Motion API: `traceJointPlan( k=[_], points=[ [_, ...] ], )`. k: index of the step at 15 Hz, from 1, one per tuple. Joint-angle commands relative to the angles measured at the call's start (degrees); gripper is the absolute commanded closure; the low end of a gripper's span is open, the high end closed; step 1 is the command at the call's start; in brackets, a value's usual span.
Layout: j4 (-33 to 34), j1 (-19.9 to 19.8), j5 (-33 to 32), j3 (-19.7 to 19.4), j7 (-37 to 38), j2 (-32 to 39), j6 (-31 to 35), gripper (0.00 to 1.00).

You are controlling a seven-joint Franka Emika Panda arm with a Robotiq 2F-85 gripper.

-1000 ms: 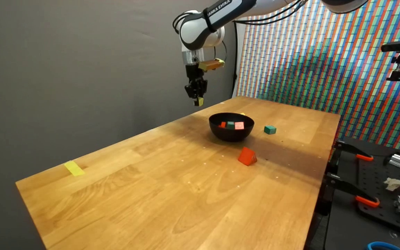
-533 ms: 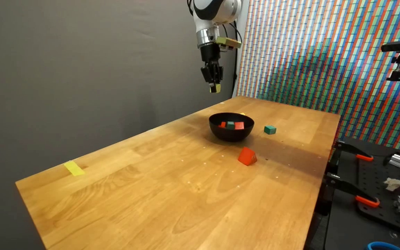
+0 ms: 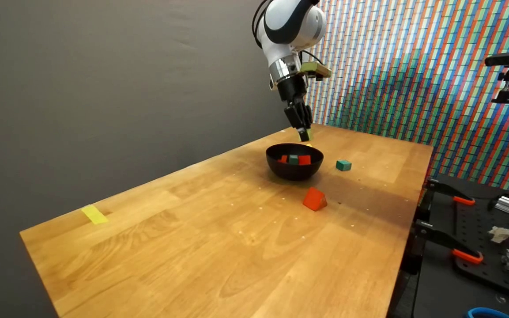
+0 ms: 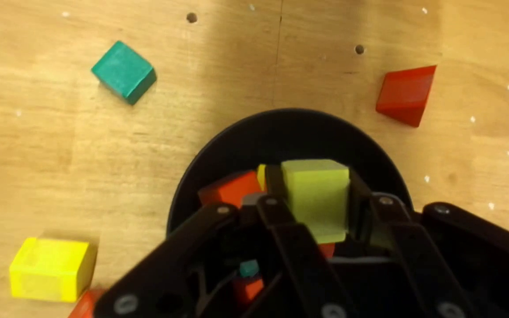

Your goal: Put all the blocks inside the black bowl

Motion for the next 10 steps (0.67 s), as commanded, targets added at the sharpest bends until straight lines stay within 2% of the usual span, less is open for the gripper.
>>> traceJointPlan(
  k=[1,6,10],
  points=[
    [-14.2,0.95,3.59,0.9,1.54,-7.28,12.15,0.41],
    [-29.43,0.88,11.54,2.12,2.47,-14.38,33.46,0.02],
    [-37.8,0.75,11.28,0.74,4.04,-22.25,44.74,0.0]
  ],
)
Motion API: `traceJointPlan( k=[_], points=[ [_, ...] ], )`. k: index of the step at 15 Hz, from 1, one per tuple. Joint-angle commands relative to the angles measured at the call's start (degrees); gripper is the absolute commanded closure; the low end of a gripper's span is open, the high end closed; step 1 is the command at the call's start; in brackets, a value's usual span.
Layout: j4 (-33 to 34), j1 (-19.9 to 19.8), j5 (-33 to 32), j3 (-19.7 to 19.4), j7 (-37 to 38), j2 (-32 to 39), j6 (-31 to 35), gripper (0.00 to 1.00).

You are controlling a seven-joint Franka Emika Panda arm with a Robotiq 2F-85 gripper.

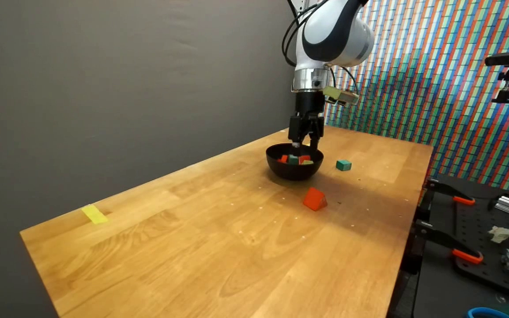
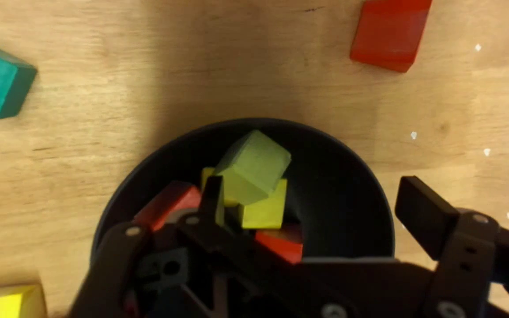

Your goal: Put all the blocks inside the black bowl

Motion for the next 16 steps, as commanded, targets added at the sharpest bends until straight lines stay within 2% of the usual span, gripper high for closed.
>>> traceJointPlan(
  k=[1,2,4,5,7,9,11,16],
  points=[
    [-9.3,-0.16,-0.81,-1.74,2.18,-11.28,8.31,0.0],
    [-10.17,0.2,-3.17,-2.94,3.16,-13.03,9.93,0.0],
    [-9.64,0.9,-12.97,-6.66,7.91,-15.1,10.28,0.0],
    [-7.01,0.03,-7.23,-4.05,3.94,-10.68,8.24,0.0],
    [-7.66,-0.12,-11.2,-5.88,5.96,-13.31,8.27,0.0],
    [-4.61,0.34,-16.29,-6.73,7.77,-9.36,9.97,0.0],
    [-0.38,-0.32,-15.95,-6.96,6.65,-4.34,9.38,0.0],
    [13.76,-2.87,-7.18,-5.24,5.82,7.71,4.8,0.0]
  ],
)
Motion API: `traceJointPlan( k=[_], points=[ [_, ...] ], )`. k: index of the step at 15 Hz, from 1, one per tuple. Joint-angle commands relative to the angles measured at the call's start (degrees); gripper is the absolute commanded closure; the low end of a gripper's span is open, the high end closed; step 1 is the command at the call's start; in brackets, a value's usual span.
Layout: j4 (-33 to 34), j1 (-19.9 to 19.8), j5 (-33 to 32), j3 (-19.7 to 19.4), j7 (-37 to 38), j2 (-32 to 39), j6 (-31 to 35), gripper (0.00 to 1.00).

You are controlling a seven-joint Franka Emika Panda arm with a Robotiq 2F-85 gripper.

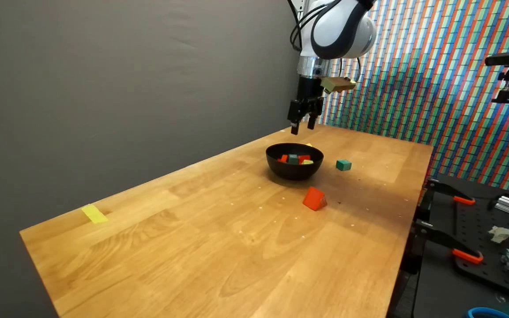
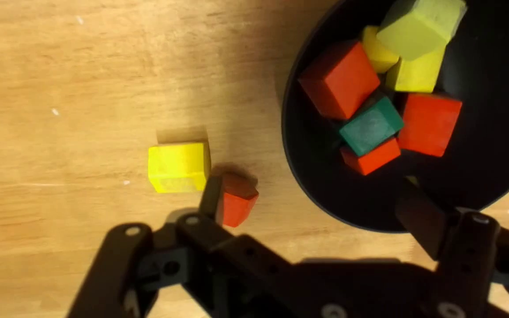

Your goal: Put all the blocks inside the black bowl

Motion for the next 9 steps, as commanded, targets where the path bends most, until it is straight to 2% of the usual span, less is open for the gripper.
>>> traceJointPlan(
  k=[1,4,9],
  points=[
    [12.5,-2.38,5.91,1.5,0.35,8.89,-4.04,0.0],
    [18.39,-3.96,10.82,1.83,2.16,12.73,-6.63,0.0],
    [22.83,-4.14,11.86,1.09,5.5,16.22,-8.62,0.0]
  ],
)
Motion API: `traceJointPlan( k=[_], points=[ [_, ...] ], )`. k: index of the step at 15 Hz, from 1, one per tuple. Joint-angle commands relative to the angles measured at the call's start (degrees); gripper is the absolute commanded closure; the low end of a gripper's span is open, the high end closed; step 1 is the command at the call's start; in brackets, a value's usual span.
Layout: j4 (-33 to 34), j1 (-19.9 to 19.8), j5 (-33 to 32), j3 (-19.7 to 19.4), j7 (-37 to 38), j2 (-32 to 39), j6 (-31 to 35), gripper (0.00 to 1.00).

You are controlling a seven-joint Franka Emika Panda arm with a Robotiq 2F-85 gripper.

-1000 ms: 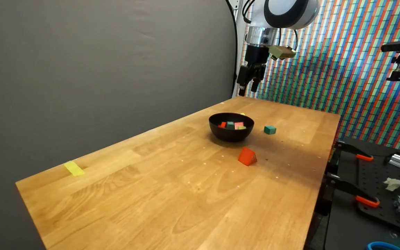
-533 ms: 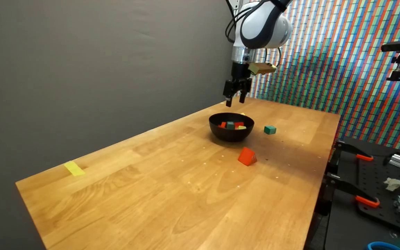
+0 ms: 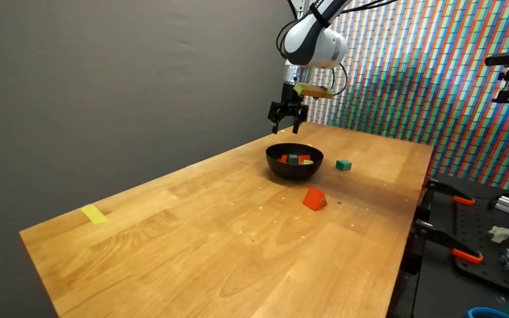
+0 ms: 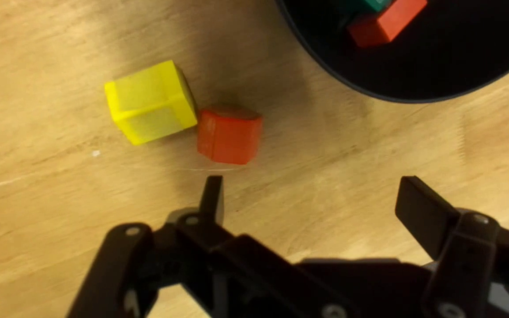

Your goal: Put all the blocks inside the black bowl

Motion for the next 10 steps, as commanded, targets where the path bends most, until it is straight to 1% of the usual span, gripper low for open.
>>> traceJointPlan(
  k=[1,5,10],
  points=[
    [4.08,-0.08,0.94,-0.02,2.53,2.93,-2.32,0.0],
    [5.02,0.7,-0.14,-0.96,4.75,5.89,-1.73,0.0],
    [5.51,0.2,0.61,-0.85,5.77,7.88,-1.95,0.0]
  ],
)
